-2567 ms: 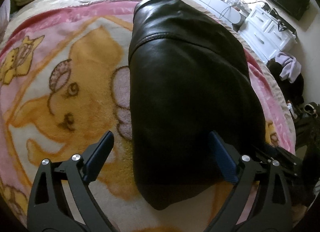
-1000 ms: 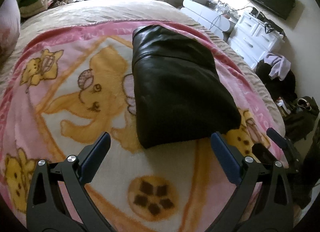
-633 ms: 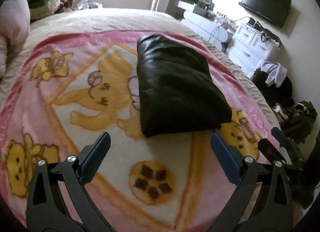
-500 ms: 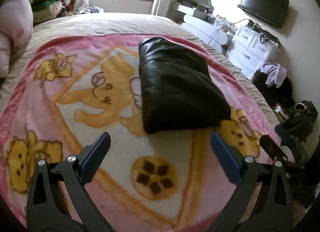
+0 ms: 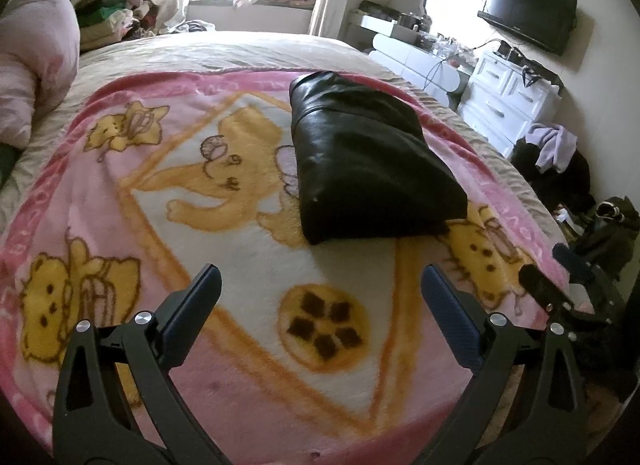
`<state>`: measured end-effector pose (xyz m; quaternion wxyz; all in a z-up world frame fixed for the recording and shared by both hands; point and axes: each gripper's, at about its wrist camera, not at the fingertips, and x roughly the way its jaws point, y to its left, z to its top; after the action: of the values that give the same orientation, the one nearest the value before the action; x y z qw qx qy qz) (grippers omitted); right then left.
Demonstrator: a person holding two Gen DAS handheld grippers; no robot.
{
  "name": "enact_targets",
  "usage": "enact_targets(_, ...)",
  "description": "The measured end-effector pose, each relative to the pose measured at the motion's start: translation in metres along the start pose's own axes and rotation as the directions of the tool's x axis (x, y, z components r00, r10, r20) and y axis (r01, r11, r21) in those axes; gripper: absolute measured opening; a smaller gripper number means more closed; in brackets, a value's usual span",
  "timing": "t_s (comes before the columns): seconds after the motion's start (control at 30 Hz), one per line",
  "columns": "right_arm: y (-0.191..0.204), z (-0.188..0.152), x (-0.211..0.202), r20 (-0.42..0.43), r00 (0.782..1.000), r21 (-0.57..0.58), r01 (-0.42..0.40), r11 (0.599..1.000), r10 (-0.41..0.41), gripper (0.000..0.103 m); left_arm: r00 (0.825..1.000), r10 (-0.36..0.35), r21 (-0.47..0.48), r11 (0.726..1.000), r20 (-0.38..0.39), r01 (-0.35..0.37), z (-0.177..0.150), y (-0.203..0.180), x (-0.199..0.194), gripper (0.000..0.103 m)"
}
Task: Fold large clothes
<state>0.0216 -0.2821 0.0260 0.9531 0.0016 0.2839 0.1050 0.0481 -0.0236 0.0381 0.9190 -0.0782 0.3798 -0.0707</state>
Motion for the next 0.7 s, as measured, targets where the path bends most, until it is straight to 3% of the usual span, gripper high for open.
enact_targets(0.7, -0.0011, -0.005, 0.0066, -0.031, 1.0, -0.015, 0.001, 1.0, -0.002, 0.099, 1.0, 0.013, -0.002, 1.0, -0.014, -0.013, -0.0044, 0.0051, 0.0048, 0.094)
